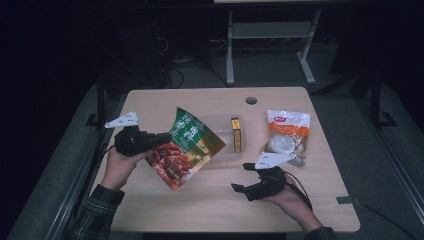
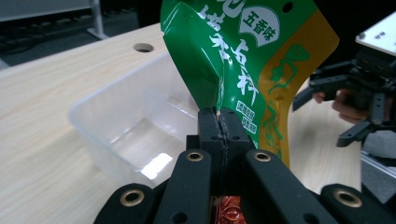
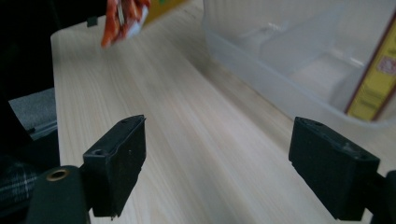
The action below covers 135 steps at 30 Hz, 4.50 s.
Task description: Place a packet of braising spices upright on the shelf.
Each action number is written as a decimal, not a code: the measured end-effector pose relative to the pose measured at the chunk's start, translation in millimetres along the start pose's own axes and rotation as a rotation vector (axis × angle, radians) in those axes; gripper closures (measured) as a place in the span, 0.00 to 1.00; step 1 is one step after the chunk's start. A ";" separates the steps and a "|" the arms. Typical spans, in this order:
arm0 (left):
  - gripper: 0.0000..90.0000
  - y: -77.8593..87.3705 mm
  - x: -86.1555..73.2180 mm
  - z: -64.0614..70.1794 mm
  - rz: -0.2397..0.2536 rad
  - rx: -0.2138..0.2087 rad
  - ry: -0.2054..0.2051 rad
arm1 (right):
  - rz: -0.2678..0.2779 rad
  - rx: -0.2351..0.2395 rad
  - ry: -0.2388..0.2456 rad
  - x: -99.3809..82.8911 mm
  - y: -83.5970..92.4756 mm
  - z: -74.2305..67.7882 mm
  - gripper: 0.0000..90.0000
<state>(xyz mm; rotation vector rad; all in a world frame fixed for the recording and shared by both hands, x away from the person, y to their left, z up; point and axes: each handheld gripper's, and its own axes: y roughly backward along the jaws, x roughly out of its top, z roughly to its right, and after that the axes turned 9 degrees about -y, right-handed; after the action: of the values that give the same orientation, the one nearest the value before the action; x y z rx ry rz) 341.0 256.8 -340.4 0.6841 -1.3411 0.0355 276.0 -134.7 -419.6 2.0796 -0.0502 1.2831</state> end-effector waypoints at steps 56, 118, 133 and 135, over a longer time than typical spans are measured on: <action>0.59 -45.7 -19.4 35.7 -0.131 -0.041 -0.115 | 0.099 0.181 -0.001 46.8 7.1 3.5 1.00; 0.16 -33.2 -97.2 40.6 -0.299 0.021 -0.169 | 0.103 -0.084 -0.107 156.3 -27.6 15.4 1.00; 0.16 -34.2 -97.6 40.3 -0.316 0.016 -0.183 | 0.061 -0.133 -0.092 155.8 -48.6 14.3 1.00; 0.16 -35.1 -98.1 40.8 -0.313 0.012 -0.173 | 0.057 -0.136 -0.096 155.8 -51.3 15.0 1.00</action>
<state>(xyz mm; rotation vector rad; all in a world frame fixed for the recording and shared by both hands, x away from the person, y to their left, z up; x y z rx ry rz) 293.9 244.0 -441.1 0.9170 -1.3854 -0.2725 386.3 -56.2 -325.9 2.0337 -0.2345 1.1786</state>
